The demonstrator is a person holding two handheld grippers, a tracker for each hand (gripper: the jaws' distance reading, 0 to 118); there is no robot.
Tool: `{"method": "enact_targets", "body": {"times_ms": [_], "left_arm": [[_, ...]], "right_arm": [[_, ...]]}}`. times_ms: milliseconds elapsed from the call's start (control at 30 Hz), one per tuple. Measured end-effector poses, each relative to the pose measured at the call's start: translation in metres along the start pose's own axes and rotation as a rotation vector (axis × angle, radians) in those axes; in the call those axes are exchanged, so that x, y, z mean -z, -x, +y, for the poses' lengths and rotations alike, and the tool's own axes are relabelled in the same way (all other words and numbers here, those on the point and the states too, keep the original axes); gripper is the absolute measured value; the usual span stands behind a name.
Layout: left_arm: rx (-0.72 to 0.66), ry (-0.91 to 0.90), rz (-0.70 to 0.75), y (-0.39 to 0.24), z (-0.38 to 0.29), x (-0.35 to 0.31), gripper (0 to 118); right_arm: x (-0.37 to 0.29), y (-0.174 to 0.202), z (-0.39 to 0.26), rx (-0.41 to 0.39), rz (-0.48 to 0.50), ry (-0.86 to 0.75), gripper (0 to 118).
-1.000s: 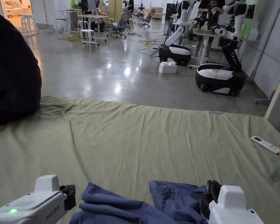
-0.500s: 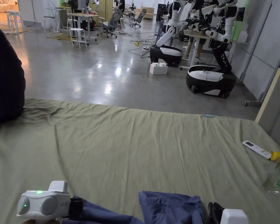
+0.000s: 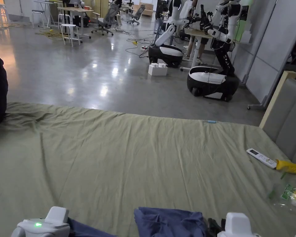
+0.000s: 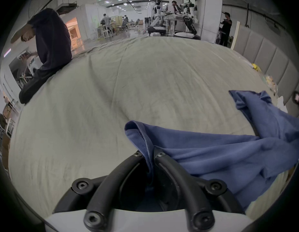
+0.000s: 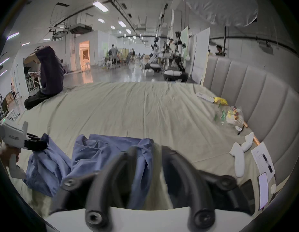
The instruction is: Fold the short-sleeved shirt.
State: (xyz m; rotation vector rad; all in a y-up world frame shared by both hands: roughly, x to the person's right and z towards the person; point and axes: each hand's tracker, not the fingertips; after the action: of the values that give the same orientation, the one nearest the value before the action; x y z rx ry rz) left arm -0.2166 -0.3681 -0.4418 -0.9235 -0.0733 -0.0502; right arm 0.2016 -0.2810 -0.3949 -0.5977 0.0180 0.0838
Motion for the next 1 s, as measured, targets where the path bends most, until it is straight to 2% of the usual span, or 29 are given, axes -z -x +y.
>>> {"method": "enact_targets", "body": {"times_ms": [33,100,167,400,433,467,500,533,600,733,767,1000], "left_arm": [[-0.02,-0.005,-0.014,0.004,-0.001,-0.005,7],[-0.039,-0.023,-0.036,0.009,0.001,-0.015,7],[-0.036,-0.063,-0.039,0.009,-0.001,-0.03,7],[-0.097,-0.187,-0.063,0.012,-0.005,-0.071,7],[-0.103,-0.19,-0.068,0.012,-0.006,-0.074,7],[-0.107,-0.196,-0.072,0.01,-0.007,-0.079,6],[-0.108,-0.202,-0.07,0.009,-0.007,-0.081,6],[-0.114,-0.205,-0.072,0.009,-0.007,-0.082,6],[-0.125,-0.212,-0.076,0.008,-0.008,-0.086,6],[-0.132,-0.23,-0.087,0.009,-0.003,-0.089,6],[-0.164,-0.234,-0.115,0.009,-0.002,-0.092,6],[-0.149,-0.333,-0.129,0.01,0.018,-0.126,6]], "right_arm": [[0.015,-0.003,0.007,-0.008,0.007,0.031,49],[0.044,-0.006,0.018,-0.035,0.012,0.115,72],[0.073,-0.008,0.025,-0.075,0.023,0.202,73],[0.15,-0.005,0.015,-0.087,0.038,0.371,79],[0.157,-0.002,0.01,-0.1,0.033,0.394,77],[0.162,0.0,0.006,-0.115,0.037,0.412,69],[0.162,0.002,0.002,-0.118,0.048,0.406,52],[0.159,0.003,-0.001,-0.112,0.092,0.388,41],[0.151,0.008,-0.002,-0.112,0.114,0.348,14],[0.133,0.011,0.0,-0.128,0.078,0.303,8],[0.125,0.008,0.003,-0.121,0.078,0.273,8],[0.05,-0.001,0.036,-0.129,0.073,0.031,7]]}}
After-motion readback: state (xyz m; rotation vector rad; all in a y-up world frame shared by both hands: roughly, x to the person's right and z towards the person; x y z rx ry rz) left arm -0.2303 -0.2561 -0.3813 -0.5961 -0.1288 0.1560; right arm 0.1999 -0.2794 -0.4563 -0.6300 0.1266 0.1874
